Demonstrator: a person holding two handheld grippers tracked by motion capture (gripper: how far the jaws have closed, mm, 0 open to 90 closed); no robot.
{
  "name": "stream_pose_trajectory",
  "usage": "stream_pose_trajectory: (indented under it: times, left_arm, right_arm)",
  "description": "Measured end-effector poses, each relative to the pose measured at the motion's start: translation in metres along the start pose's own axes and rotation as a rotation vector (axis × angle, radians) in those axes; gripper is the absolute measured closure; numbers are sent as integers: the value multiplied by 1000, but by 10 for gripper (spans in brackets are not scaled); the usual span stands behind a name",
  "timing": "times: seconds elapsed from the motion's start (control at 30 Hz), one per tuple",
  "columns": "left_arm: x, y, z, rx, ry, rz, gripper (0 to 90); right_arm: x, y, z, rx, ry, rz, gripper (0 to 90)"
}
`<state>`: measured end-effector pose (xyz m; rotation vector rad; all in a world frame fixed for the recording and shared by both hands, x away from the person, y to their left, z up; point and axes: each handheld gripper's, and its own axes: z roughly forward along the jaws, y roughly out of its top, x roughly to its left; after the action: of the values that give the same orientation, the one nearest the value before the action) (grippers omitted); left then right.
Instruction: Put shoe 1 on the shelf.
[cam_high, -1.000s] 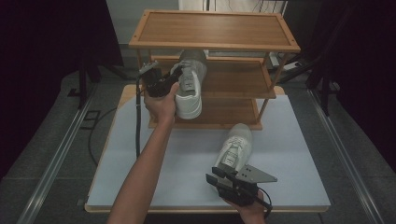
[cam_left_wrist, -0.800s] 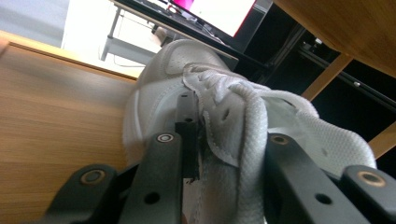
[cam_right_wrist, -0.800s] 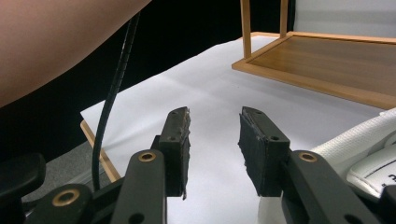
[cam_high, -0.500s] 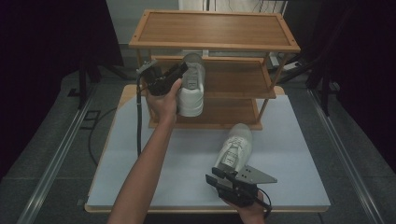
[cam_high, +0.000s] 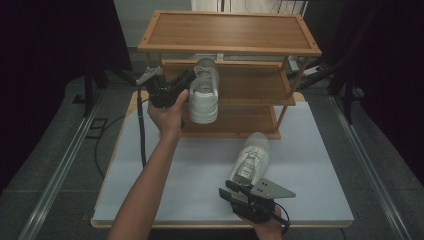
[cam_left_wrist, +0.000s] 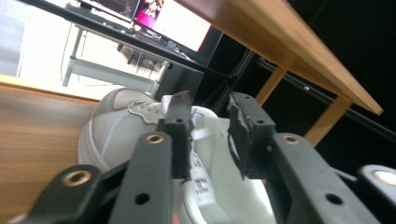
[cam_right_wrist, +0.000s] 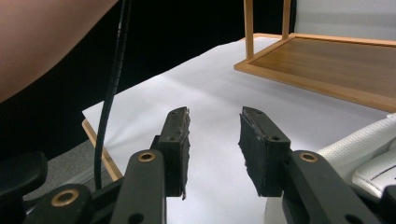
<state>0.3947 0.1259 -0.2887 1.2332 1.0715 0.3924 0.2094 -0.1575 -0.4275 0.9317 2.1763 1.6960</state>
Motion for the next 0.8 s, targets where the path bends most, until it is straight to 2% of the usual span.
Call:
stream_pose_trajectory:
  times: [0.07,0.1,0.13,0.17,0.2,0.23,0.27,0.3,0.33,0.37,0.4,0.43,0.47,0.5,0.67,0.8]
  left_arm:
    - [-3,-4,-14,15,-21,35,772]
    - [-3,-4,-14,15,-21,35,784]
    - [-3,-8,-24,22,-47,46,799]
    - [-3,-8,-24,22,-47,46,809]
    - [-4,-10,-31,38,-91,61,818]
    - [-4,-10,-31,38,-91,61,820]
    - [-8,-15,-39,62,-143,104,829]
    - [-9,-17,-42,69,-161,110,839]
    - [-9,-17,-42,69,-161,110,850]
    - [-11,-22,-45,83,-186,115,860]
    - [-11,-22,-45,83,-186,115,866]
    - [-16,-30,-46,105,-190,143,874]
    - [-16,-30,-46,105,-190,143,882]
    - [-19,-36,-46,119,-181,162,889]
    - [-19,-48,-39,146,-149,157,896]
    - [-19,-49,-36,135,-154,147,900]
  right_arm:
    - [2,0,0,0,2,-1,620]
    - [2,0,0,0,2,-1,620]
    - [3,1,0,0,1,-7,620]
    - [3,1,0,0,1,-7,620]
    - [4,1,0,-3,3,-8,620]
    - [4,1,0,-3,3,-8,620]
    - [5,1,0,0,4,-6,619]
    - [5,1,0,0,4,-6,620]
    - [5,1,0,1,6,-7,620]
    - [6,1,0,1,5,-6,619]
    - [6,1,0,1,4,-9,620]
    - [7,1,1,1,7,-12,620]
    - [8,1,1,3,9,-13,619]
    - [9,0,1,4,7,-12,619]
    - [9,-1,3,13,9,-18,618]
    - [8,-1,3,14,6,-19,617]
